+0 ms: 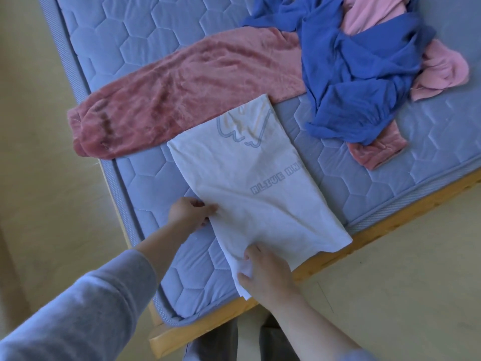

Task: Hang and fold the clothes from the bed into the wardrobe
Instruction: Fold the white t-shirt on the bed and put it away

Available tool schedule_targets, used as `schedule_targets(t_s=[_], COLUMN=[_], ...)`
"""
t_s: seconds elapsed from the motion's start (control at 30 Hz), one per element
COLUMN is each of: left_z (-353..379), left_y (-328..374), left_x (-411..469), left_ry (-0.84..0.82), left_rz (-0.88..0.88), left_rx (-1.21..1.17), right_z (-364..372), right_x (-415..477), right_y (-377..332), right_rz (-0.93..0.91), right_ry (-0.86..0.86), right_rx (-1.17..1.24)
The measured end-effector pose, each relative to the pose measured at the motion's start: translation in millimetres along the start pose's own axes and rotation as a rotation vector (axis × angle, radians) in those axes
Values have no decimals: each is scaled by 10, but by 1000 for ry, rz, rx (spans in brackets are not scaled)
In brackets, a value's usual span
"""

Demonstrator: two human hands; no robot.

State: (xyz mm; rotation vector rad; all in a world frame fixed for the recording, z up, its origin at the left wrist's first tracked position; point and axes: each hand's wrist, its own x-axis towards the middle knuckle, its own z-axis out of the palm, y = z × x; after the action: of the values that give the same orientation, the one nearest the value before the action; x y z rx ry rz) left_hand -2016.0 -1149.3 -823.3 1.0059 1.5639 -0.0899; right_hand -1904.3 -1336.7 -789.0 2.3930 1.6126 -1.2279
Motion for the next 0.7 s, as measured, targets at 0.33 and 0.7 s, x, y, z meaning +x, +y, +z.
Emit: schedule_targets(t_s=[0.33,0.7], left_z=[182,342], left_y=[-197,-482], left_x=[-170,-402], left_ry=[183,114], left_rz=[152,71], left_rx=[-60,-28], right_z=[211,15], right_x=[-28,-163], right_y=[-72,72], right_rz=[-108,-143], right_ry=[-145,-107], right_rx=[-26,130])
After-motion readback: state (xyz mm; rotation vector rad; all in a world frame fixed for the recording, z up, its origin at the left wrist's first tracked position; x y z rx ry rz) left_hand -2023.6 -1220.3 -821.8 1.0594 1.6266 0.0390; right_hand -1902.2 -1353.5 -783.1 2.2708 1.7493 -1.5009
